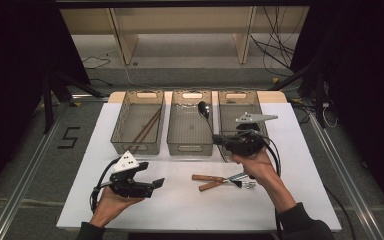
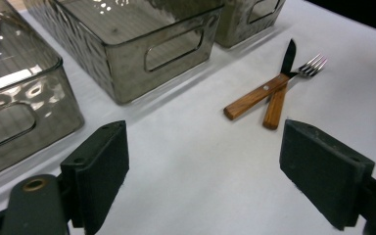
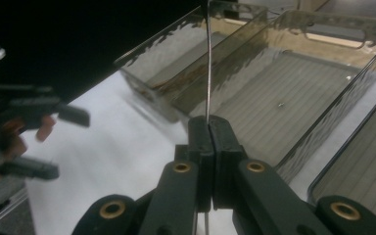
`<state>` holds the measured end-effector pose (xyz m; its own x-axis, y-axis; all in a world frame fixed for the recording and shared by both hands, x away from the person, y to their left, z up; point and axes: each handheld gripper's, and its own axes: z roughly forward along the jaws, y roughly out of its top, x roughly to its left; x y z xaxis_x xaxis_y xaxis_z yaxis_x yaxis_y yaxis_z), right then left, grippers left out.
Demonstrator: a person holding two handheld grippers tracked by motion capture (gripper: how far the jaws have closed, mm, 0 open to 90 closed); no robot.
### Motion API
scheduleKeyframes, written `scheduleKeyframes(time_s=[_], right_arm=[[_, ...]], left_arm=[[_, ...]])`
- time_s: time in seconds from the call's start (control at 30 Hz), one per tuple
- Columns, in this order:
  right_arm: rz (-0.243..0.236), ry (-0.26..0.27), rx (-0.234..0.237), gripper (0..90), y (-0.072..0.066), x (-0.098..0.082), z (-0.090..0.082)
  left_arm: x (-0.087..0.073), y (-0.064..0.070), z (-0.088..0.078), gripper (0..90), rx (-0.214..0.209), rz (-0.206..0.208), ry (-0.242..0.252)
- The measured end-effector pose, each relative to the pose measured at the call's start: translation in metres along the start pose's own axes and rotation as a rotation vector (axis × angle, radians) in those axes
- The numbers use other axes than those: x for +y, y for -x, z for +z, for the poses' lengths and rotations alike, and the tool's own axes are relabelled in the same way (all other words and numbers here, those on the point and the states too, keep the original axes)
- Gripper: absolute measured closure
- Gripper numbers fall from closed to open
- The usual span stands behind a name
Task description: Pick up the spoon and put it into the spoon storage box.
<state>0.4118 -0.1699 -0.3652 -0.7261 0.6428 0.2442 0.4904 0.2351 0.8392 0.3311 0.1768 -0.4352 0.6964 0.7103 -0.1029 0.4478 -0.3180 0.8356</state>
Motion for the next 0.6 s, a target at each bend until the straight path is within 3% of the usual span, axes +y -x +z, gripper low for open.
scheduleKeyframes(time_s=[0.23,0.6], right_arm=[[0.059,-0.011,-0.014,89.7,0.006,0.02,0.021],[0.148,-0.053,-0.067,89.7,0.028,0.039,0.058]], left_arm=[[-0.006,-0.001,-0.001,17.5,0.004,-0.004,0.008],[-0.013,-0.005,0.001,16.9,0.008,-0.007,0.022]])
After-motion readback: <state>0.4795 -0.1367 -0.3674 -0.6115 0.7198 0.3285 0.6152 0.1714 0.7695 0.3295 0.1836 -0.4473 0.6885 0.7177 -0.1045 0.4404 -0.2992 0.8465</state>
